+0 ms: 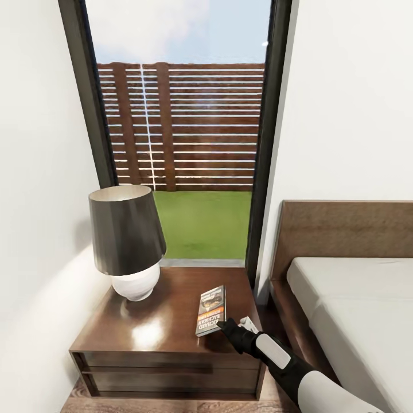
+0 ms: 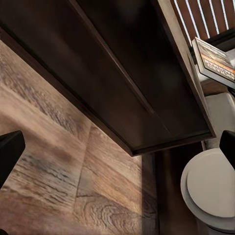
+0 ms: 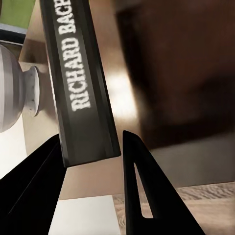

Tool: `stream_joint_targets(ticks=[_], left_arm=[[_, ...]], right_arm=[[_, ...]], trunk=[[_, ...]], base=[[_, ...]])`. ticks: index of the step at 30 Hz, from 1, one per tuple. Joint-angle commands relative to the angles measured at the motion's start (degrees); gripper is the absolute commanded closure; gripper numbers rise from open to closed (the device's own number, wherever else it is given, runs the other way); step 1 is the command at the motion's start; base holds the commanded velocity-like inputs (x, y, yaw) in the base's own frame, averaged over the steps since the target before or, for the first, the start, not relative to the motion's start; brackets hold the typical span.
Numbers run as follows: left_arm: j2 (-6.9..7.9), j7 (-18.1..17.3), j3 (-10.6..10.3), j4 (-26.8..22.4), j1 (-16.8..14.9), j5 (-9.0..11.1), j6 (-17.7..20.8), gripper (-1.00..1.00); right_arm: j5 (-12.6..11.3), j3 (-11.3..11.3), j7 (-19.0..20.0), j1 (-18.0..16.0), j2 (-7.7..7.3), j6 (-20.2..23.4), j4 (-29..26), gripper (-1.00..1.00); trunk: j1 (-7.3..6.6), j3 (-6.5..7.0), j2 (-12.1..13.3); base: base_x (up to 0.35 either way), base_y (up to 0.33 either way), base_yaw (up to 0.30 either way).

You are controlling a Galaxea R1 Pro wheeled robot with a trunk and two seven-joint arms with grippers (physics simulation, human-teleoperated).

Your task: In the bedroom, move the book from the bed onto either nightstand, and place the two sandals side by side next to the bed.

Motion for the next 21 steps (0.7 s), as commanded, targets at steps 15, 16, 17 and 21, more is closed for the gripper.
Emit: stream_joint_targets(ticks=[15,16,17,21], left_arm=[[-0.01,-0.1,0.3,-0.1,0.0,-0.2,-0.4,-1.0],[-0.01,-0.1,0.3,-0.1,0.0,-0.2,-0.4,-1.0],[-0.01,-0.1,0.3,-0.1,0.0,-0.2,-0.4,-1.0],[-0.01,-0.1,0.3,-0.1,0.0,-0.2,-0.4,-1.0]], right_arm=[[-0.1,0.3,0.1,-0.1,0.0,-0.1,0.1,1.0],[-0.1,0.3,0.1,-0.1,0.0,-0.1,0.0,1.0],[-0.1,0.3,0.0,-0.1,-0.01,-0.1,0.0,1.0],[-0.1,0.3,-0.2,-0.1,-0.01,-0.1,-0.1,1.0]], trunk=[[-0.01,-0.05,0.0],[-0.01,-0.05,0.0],[-0.01,-0.05,0.0],[-0.01,-0.05,0.0]], base=[[0.0,0.0,0.0],[0.0,0.0,0.0],[0.0,0.0,0.0],[0.0,0.0,0.0]])
